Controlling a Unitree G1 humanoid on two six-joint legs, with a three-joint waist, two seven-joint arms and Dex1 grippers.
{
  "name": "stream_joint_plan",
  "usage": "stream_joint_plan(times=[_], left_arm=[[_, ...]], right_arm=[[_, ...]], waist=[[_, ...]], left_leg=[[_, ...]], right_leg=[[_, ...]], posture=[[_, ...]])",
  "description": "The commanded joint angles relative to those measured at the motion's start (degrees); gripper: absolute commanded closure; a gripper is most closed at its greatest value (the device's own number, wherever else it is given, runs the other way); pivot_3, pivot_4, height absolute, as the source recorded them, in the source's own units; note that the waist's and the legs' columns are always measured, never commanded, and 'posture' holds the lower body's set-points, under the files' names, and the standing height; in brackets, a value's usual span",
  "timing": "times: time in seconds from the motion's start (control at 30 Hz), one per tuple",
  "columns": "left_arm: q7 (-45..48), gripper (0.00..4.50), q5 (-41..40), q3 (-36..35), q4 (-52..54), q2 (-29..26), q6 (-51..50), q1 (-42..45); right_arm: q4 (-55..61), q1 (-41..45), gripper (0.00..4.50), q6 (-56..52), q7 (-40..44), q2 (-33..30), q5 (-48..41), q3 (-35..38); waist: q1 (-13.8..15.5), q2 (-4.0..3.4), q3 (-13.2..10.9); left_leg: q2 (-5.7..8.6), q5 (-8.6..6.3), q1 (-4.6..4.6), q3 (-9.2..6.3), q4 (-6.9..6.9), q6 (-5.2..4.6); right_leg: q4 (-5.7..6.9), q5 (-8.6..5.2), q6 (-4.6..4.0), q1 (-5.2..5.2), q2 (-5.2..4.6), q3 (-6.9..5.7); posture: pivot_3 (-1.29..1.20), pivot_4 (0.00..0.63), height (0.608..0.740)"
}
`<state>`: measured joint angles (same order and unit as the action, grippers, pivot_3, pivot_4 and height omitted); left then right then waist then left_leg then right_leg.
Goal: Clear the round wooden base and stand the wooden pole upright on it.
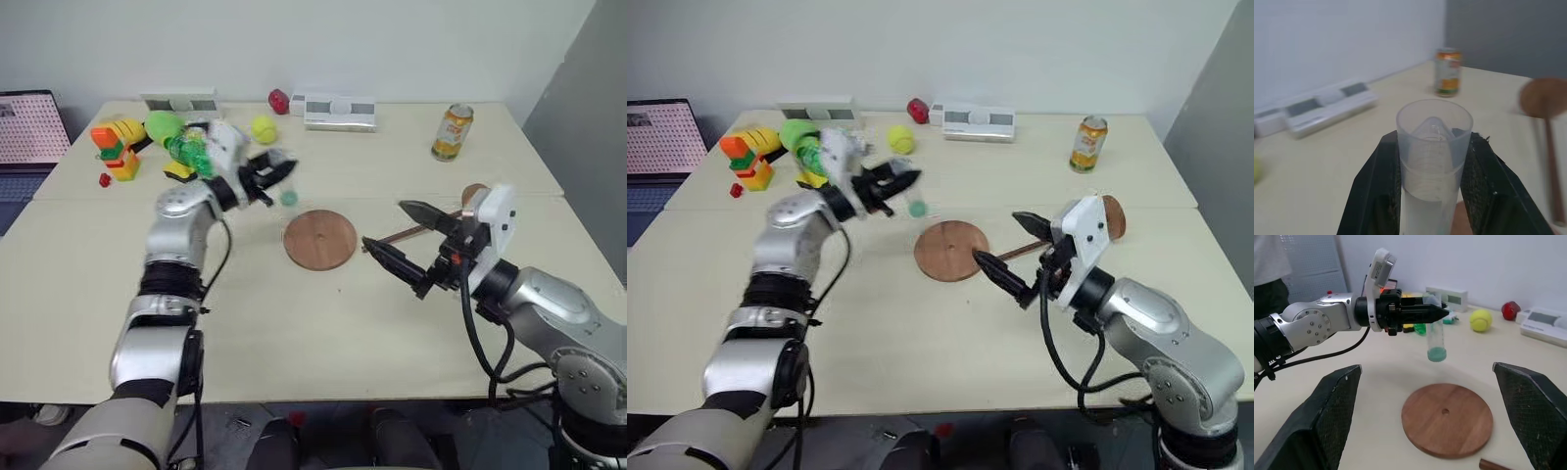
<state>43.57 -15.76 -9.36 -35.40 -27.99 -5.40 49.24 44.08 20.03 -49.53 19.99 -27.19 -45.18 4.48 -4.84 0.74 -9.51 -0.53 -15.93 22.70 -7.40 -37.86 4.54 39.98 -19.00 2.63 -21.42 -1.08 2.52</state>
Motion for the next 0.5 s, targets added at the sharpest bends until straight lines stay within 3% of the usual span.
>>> stream_joint_plan(times=[0.03, 0.3, 0.5], left_arm=[[-8.1, 3.25, 0.2, -4.8, 2.7, -2.6, -1.8, -2.6], [-24.4, 3.25, 4.4, -10.4, -6.5, -6.6, 4.2, -5.3], [-27.1, 3.25, 5.2, -10.0, -16.0, -6.0, 8.8, -1.8]], right_arm=[[-0.7, 1.6, 0.0, 1.2, 1.9, -0.3, -1.1, -1.2], [-5.2, 3.1, 0.0, 4.7, 8.2, -0.7, 1.7, -6.7], [-6.1, 3.0, 0.0, 5.3, 9.2, -1.1, 2.4, -6.5]], waist=[[0.1, 0.0, 0.0], [1.1, 0.04, 0.0], [1.5, 0.04, 0.0]], left_leg=[[0.0, 0.04, 0.01, -0.03, 0.0, 0.08], [0.08, 0.04, 0.09, -0.09, -0.07, 0.08], [0.1, 0.05, 0.11, -0.06, -0.07, 0.09]], right_leg=[[0.0, 0.0, 0.0, -0.01, 0.0, -0.03], [-0.02, 0.0, 0.0, -0.01, -0.09, -0.13], [-0.02, 0.0, 0.0, -0.02, -0.11, -0.14]], posture=[[0.0, 0.15, 0.74], [0.0, 0.15, 0.74], [0.0, 0.15, 0.74]])
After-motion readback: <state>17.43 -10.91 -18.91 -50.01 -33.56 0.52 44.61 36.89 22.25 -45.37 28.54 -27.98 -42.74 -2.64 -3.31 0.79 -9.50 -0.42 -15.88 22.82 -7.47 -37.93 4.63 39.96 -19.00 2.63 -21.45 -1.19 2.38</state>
